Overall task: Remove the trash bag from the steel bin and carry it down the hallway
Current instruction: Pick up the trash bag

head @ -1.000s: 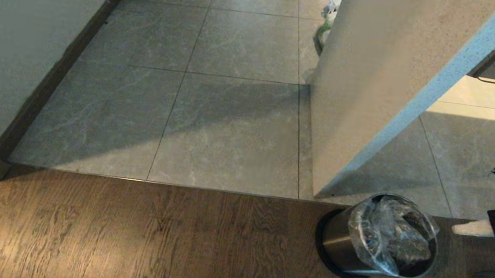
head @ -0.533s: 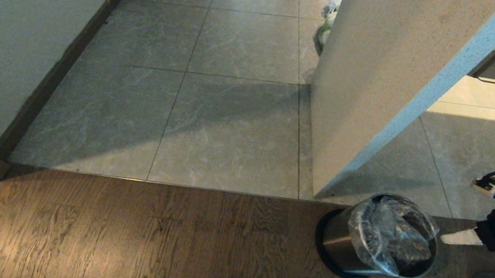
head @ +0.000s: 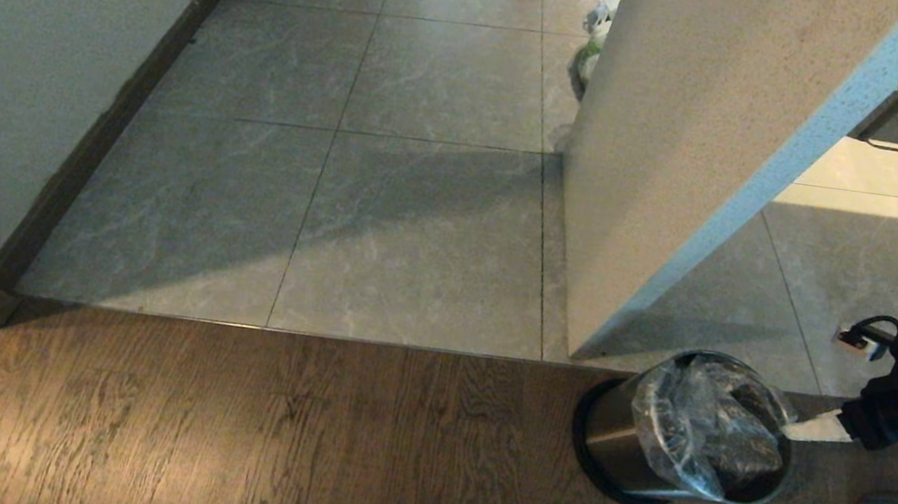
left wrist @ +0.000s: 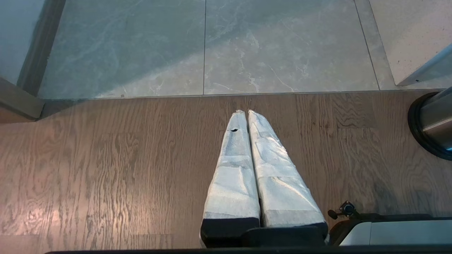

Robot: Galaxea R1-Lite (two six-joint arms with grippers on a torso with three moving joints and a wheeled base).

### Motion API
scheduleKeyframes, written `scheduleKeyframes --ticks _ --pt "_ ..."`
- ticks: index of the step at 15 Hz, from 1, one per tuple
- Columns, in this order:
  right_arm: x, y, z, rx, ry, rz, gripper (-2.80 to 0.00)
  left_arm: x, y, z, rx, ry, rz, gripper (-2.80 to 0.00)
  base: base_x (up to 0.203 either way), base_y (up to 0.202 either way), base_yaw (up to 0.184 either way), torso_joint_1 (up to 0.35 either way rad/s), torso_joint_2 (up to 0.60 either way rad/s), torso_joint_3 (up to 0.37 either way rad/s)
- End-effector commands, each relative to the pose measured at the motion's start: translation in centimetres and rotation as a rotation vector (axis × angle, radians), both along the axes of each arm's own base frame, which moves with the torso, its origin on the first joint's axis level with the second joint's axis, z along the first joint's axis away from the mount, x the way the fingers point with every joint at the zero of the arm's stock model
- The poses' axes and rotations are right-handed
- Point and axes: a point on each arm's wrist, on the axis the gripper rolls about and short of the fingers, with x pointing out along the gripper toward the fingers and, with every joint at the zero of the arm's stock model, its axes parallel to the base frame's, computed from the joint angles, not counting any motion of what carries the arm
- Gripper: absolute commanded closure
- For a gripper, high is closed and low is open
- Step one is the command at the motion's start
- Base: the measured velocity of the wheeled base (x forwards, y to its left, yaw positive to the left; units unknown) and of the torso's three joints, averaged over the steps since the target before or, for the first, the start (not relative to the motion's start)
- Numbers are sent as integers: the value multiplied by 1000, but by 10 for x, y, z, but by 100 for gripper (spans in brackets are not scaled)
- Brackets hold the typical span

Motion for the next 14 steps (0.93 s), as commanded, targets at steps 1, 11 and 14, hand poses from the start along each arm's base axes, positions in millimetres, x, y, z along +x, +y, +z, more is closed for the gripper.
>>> scheduleKeyframes --ticks 1,11,14 --pt "5 -3 -14 24 32 0 -280 0 0 0 0 0 0 0 0 0 0 0 0 0" --pt "19 9 -18 100 0 55 -280 0 0 0 0 0 0 0 0 0 0 0 0 0" --pt "21 12 -16 123 -17 70 -280 0 0 0 0 0 0 0 0 0 0 0 0 0"
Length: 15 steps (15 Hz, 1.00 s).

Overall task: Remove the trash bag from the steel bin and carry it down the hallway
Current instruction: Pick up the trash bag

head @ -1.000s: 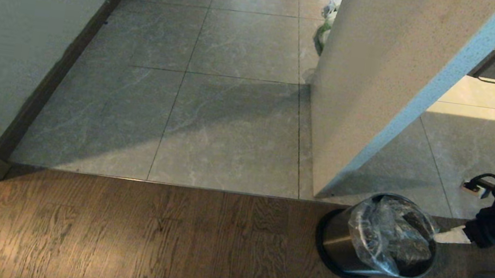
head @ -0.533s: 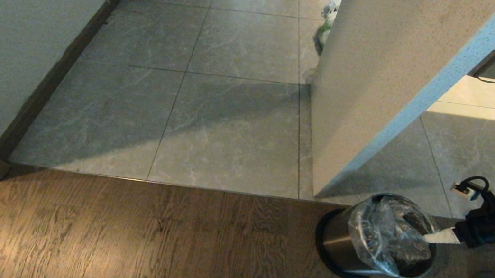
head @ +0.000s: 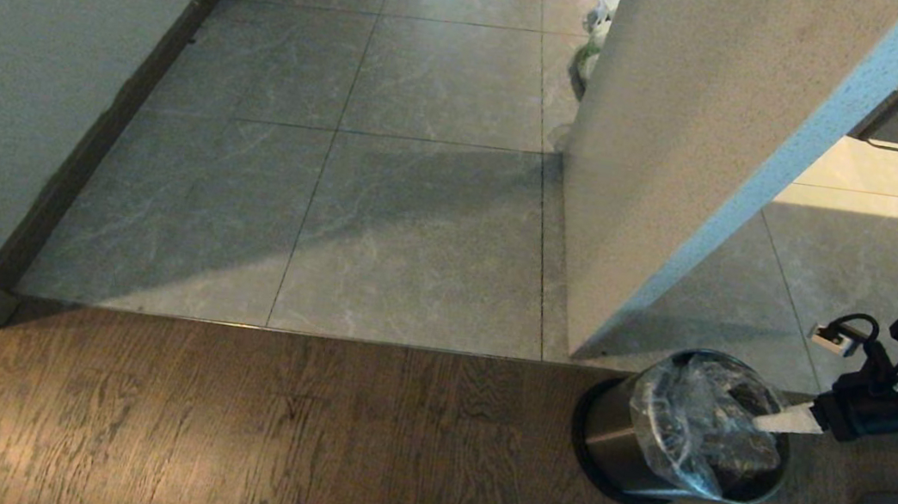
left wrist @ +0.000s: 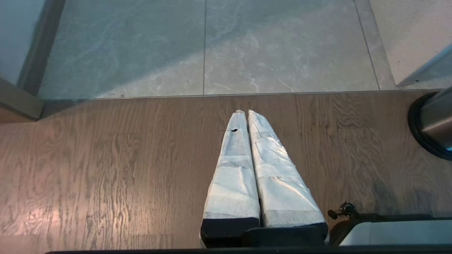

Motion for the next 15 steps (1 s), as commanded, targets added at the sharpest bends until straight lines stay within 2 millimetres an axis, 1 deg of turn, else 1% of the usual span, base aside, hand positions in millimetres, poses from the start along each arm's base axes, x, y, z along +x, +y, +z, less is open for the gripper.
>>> scheduleKeyframes --ticks 1,5,10,15 --pt "1 3 1 5 -3 11 -280 0 0 0 0 0 1 0 0 0 0 0 0 0" --pt "0 7 6 6 -4 12 -280 0 0 0 0 0 0 0 0 0 0 0 0 0" --pt "-4 7 11 0 1 5 -280 0 0 0 0 0 0 0 0 0 0 0 0 0" --pt "-6 5 11 -6 9 -4 -280 0 0 0 0 0 0 0 0 0 0 0 0 0"
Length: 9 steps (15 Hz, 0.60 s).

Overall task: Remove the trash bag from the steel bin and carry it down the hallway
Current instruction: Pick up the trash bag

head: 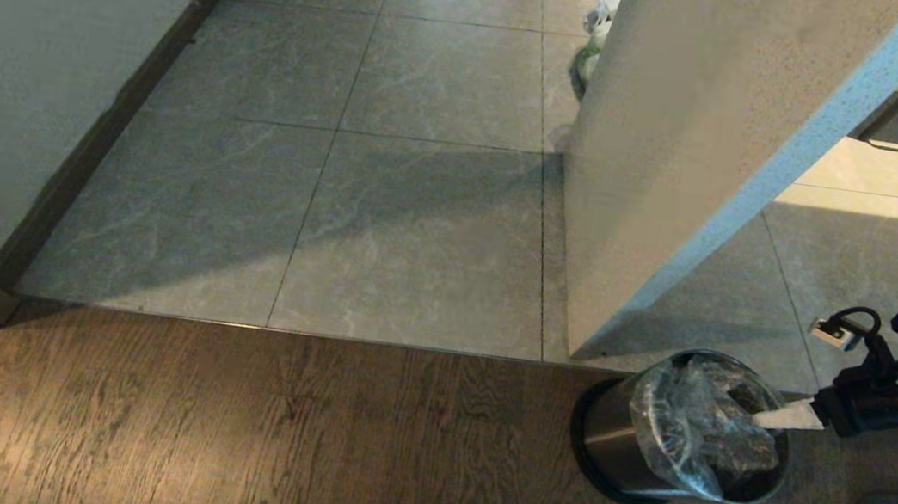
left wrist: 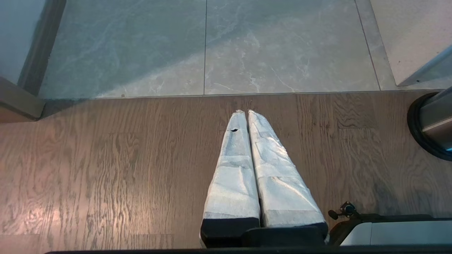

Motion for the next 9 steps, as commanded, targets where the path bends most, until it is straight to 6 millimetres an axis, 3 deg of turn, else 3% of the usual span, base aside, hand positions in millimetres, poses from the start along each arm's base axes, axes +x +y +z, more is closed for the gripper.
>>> scheduleKeyframes --ticks 1,9 --pt "-2 2 0 8 9 6 -280 0 0 0 0 0 0 0 0 0 0 0 0 0" --pt "7 16 -5 10 9 50 -280 0 0 0 0 0 0 0 0 0 0 0 0 0"
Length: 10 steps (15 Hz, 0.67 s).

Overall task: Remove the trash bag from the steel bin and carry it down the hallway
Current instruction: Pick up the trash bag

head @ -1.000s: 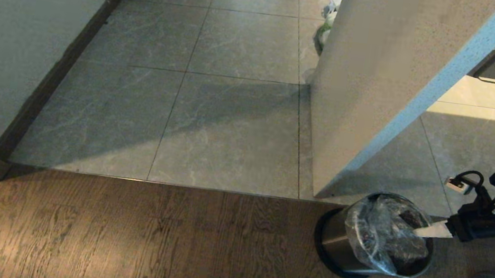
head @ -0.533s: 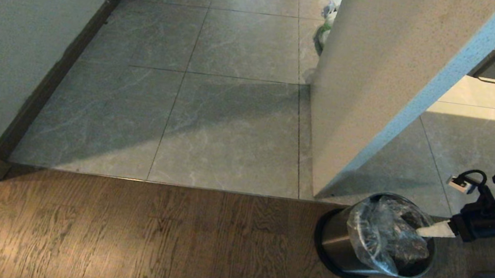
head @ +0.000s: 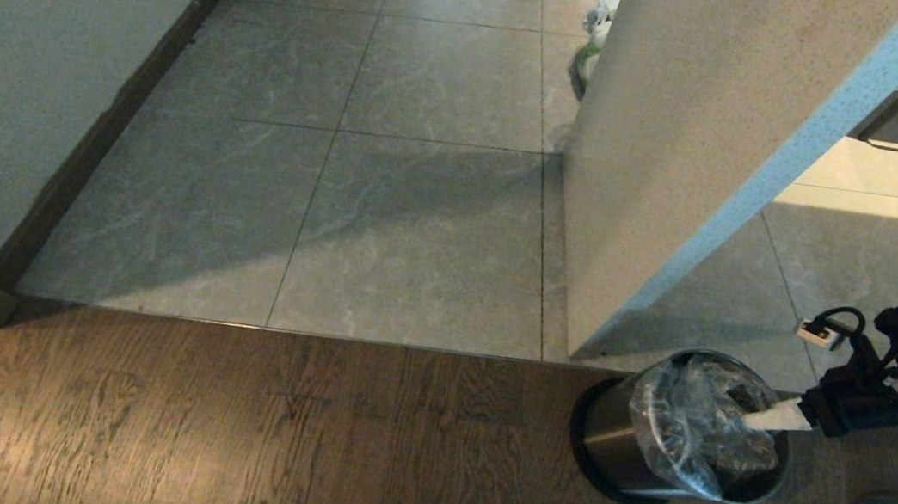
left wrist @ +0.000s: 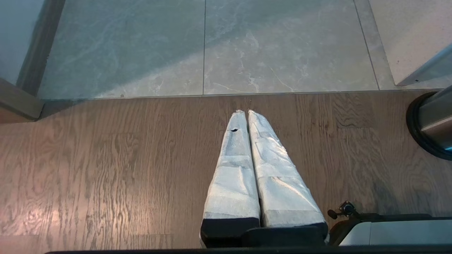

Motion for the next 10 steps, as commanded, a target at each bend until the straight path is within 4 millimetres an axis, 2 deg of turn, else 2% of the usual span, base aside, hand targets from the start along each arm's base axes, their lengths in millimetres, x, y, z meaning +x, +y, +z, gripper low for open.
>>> scheduleKeyframes --ticks 1,5,10 --pt "5 3 -3 1 -10 17 -280 0 0 0 0 0 2 0 0 0 0 0 0 0" --pt "18 12 -5 -23 -69 52 -280 0 0 0 0 0 2 0 0 0 0 0 0 0" --pt "20 24 -12 -14 -41 82 -280 0 0 0 0 0 0 0 0 0 0 0 0 0"
